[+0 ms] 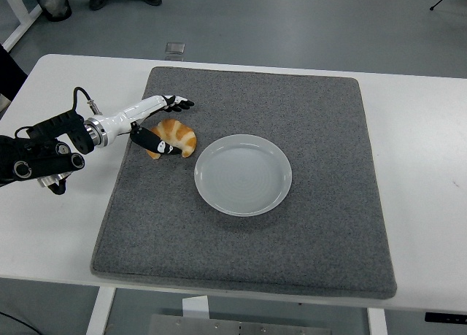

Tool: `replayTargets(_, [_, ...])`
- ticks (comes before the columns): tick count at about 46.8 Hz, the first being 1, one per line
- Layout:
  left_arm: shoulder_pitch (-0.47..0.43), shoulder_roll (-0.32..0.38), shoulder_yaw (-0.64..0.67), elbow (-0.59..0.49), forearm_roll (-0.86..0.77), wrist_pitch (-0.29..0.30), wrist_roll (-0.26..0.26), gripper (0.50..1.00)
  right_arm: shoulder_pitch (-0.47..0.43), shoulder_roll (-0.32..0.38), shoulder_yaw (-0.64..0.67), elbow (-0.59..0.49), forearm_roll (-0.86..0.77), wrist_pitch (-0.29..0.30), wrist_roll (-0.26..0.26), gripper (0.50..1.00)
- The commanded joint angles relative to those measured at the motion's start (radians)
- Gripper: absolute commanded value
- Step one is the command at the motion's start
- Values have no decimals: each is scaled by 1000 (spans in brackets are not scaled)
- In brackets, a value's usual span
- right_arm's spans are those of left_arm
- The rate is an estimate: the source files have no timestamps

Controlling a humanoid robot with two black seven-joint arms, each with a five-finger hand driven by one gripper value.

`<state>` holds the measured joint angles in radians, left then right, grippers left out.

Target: Place the bread on the plate

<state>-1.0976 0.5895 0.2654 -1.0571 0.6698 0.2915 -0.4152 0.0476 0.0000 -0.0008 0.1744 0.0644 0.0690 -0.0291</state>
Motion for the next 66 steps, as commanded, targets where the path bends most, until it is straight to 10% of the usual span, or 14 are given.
replayTargets(1, [7, -7, 0, 9, -1, 2, -5, 941, 0, 0, -1, -1, 0, 0, 0, 952])
replayTargets(27, [36, -19, -2, 38, -10, 3, -30, 851, 0, 0, -1, 0, 0, 0, 0, 952])
replayTargets(45, [27, -13, -46, 35, -4, 0, -31, 506, -2, 0, -1, -1, 0, 0, 0, 954])
replayTargets(66, [21, -5, -57, 38, -10, 2, -30, 500, 0, 0, -1, 0, 0, 0, 0, 952])
